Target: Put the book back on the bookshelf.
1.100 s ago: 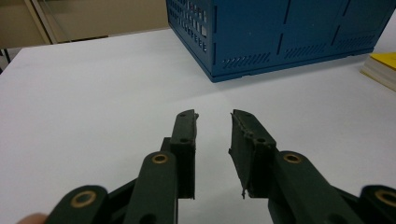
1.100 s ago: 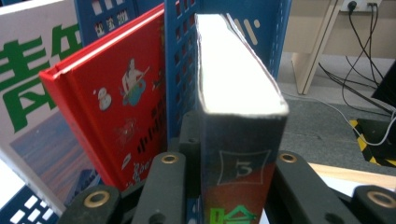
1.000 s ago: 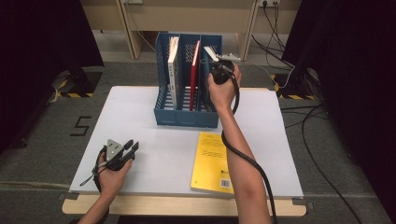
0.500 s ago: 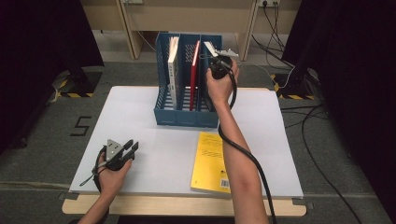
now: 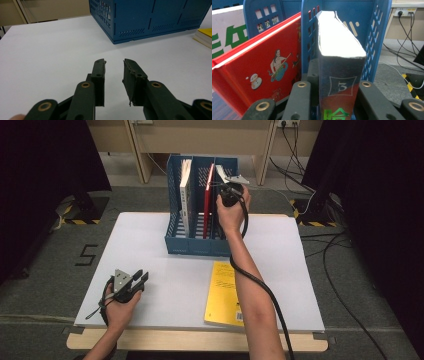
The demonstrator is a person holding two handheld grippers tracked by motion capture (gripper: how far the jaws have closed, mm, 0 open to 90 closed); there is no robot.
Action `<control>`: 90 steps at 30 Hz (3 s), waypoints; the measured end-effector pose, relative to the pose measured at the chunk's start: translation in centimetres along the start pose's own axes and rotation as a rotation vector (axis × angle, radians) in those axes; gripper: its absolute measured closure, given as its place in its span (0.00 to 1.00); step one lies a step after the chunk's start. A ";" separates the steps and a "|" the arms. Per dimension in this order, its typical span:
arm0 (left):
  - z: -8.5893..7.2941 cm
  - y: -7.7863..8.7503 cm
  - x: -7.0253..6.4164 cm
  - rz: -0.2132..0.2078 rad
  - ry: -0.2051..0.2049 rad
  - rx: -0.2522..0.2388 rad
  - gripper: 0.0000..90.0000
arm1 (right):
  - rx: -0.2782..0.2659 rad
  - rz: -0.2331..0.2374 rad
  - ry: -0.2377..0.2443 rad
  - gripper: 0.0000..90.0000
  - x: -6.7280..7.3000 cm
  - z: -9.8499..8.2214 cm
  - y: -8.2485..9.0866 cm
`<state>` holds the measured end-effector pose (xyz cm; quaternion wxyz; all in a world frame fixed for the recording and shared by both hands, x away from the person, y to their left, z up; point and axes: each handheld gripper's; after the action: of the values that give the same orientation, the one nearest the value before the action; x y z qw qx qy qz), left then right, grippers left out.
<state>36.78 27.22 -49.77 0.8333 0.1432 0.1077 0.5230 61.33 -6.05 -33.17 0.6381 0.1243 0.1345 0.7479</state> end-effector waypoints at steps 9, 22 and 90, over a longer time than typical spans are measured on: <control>0.0 -0.1 -0.1 0.003 -0.008 0.003 0.78 | 0.037 0.006 0.049 0.77 0.4 -0.7 0.9; 0.0 0.0 -0.1 0.001 -0.005 -0.005 0.78 | 0.057 0.018 0.015 0.73 0.5 -2.0 3.4; 0.0 -0.1 -0.2 0.001 -0.024 0.007 0.73 | 0.096 0.074 0.036 0.64 1.3 -4.4 4.7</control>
<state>36.77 27.00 -49.76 0.8337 0.1525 0.0994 0.5214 55.20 -5.69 -35.55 0.6006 0.1462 0.1772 0.7658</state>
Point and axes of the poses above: each handheld gripper's, and its own axes: y roughly backward along the jaws, z roughly out of its top, x roughly to its left, and after that the axes turned 6 degrees about -z, right-handed
